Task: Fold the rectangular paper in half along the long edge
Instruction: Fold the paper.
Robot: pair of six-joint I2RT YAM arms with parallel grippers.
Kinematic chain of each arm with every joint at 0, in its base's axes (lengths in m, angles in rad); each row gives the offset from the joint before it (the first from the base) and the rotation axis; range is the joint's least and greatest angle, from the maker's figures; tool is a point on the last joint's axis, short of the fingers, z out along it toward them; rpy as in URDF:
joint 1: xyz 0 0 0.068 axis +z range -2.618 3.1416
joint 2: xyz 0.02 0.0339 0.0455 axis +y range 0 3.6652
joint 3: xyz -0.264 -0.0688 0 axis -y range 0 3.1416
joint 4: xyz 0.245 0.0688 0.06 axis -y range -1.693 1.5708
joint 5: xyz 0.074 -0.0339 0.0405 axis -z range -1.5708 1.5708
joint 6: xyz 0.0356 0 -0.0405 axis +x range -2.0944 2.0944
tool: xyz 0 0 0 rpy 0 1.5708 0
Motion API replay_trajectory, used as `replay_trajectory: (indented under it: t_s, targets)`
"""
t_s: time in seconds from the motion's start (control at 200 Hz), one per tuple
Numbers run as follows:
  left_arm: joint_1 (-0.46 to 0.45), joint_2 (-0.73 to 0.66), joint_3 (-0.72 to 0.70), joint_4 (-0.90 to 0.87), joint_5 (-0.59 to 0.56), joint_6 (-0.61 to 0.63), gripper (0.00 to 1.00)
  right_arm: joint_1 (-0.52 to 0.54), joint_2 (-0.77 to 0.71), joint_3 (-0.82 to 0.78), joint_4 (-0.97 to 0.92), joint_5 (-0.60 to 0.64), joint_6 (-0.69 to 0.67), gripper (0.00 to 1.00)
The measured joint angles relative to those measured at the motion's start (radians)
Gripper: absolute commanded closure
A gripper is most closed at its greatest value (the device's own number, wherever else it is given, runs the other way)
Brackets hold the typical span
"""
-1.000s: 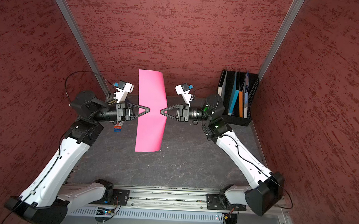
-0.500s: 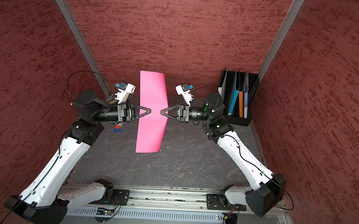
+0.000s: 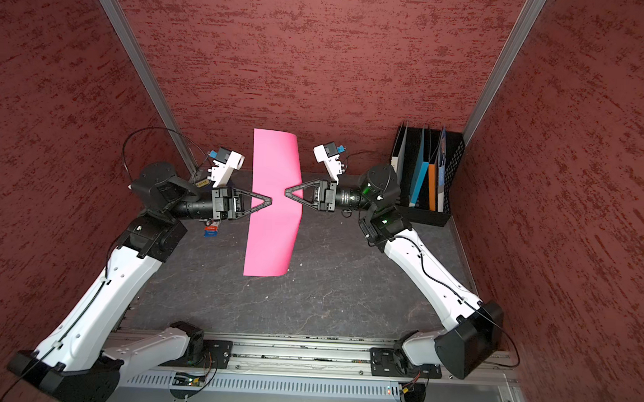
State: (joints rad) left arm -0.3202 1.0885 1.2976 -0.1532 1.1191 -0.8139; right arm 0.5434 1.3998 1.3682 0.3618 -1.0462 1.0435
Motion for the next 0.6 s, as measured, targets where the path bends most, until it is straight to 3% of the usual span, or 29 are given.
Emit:
replay_trajectory:
  t_s: [0.095, 0.225, 0.601]
  targets:
    - [-0.007, 0.0, 0.0, 0.021, -0.003, -0.005, 1.0, 0.004, 0.016, -0.001, 0.061, 0.016, 0.031, 0.65]
    - [-0.018, 0.0, -0.001, 0.042, -0.008, -0.008, 1.0, 0.005, 0.023, -0.004, 0.14, 0.037, 0.07, 0.82]
    - [-0.026, -0.003, -0.009, 0.042, -0.025, 0.0, 1.0, 0.005, 0.024, -0.004, 0.222, 0.055, 0.107, 1.0]
